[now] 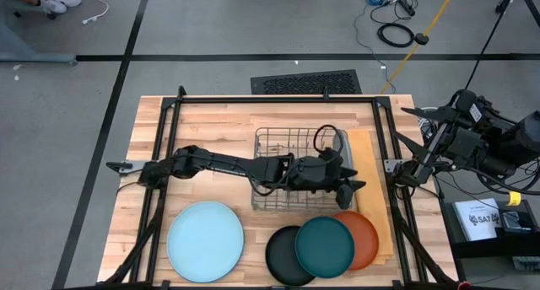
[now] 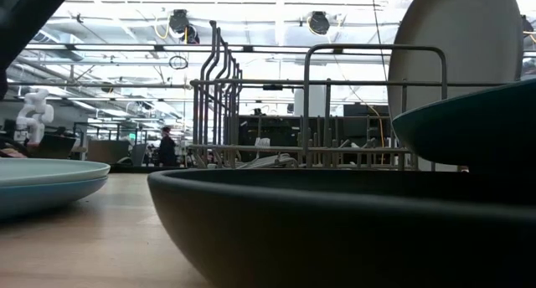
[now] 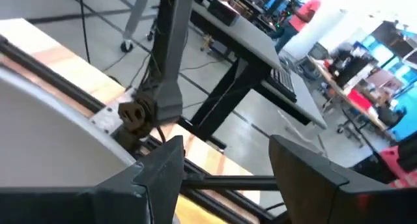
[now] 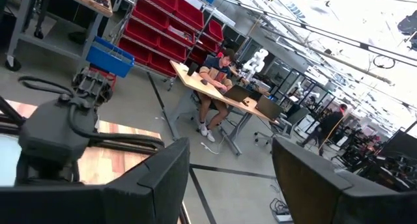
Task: Sort dishes
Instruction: Put the light blue plate into the dish rack
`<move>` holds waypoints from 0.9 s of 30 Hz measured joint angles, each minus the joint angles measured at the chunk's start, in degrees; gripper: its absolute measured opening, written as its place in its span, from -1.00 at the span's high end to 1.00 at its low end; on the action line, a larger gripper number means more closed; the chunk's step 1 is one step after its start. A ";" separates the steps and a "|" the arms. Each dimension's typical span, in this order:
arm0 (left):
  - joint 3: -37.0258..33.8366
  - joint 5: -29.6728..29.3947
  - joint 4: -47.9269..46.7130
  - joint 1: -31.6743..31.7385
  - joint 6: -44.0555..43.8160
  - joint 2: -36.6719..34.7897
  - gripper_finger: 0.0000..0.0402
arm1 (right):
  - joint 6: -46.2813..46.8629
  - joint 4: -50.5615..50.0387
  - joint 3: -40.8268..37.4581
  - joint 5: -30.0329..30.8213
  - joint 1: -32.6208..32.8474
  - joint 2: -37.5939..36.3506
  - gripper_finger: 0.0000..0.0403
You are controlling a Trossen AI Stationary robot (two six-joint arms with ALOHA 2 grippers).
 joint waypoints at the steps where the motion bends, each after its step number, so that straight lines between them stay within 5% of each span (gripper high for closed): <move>1: 0.00 0.00 0.01 -0.08 0.89 0.00 -0.12 | 0.00 0.00 0.00 0.00 0.00 0.00 -0.04; 14: 1.97 1.24 -4.35 -0.04 7.83 -2.02 -0.12 | 0.00 -0.02 -0.02 0.24 0.02 0.00 -0.04; 21: 2.05 -8.42 -15.84 -3.16 25.23 -10.86 -0.11 | 1.26 -2.78 -0.04 0.33 0.04 0.00 -0.04; 27: 2.01 -7.60 -32.88 -10.68 36.14 -12.13 -0.11 | 1.72 -4.61 -0.05 0.32 0.04 -0.02 -0.04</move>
